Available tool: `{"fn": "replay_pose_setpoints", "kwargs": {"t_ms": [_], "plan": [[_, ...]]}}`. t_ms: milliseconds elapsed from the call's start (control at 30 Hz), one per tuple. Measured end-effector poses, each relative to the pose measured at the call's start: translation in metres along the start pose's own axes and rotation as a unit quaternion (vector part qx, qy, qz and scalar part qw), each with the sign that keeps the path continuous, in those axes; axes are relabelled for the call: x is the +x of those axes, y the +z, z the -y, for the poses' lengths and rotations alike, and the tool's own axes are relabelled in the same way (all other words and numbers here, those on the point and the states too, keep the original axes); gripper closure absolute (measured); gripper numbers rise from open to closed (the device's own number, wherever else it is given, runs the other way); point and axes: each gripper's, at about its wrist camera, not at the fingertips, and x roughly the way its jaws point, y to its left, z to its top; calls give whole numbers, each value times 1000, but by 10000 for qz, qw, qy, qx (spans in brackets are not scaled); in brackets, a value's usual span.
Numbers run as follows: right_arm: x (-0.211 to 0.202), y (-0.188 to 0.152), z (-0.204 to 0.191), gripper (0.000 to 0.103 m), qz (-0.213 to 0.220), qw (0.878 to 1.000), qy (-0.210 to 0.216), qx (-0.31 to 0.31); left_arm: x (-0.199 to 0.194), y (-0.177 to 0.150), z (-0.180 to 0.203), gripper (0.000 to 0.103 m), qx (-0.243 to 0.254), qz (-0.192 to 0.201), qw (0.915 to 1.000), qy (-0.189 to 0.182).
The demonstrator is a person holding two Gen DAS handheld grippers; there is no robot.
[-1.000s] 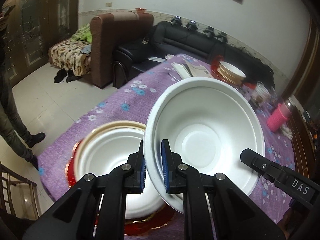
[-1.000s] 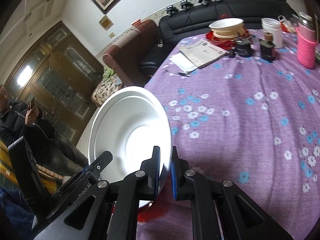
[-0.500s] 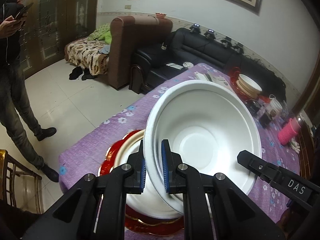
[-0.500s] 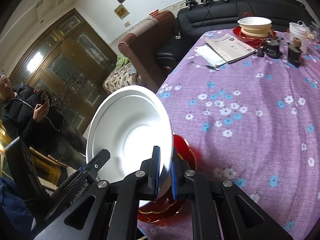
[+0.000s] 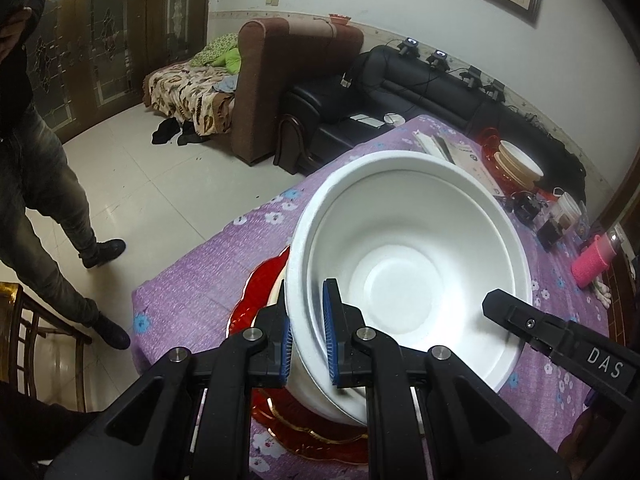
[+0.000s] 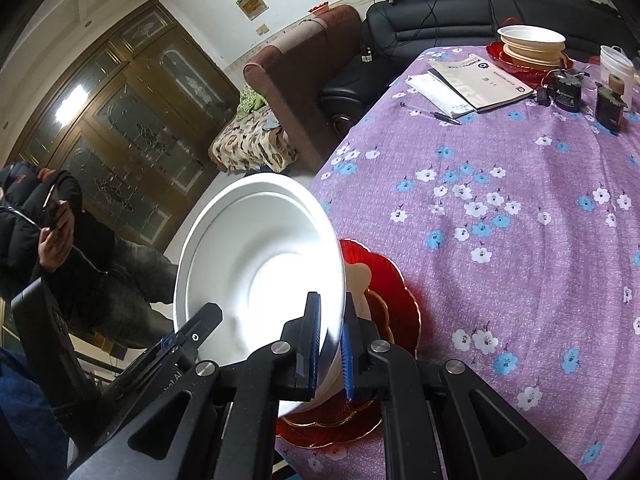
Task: Organize plates and bowls
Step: 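Lower the second foam bowl with the left tool onto the stacked bowls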
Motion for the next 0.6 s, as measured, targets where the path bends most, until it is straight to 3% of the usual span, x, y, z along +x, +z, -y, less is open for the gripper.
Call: {"fn": "replay_pose_setpoints", "kwargs": {"t_ms": [600], "plan": [[7,-13,-10,95,-189,9994,-259,-163,8,-8,-9,91,-37,-242,9996,-111]]}}
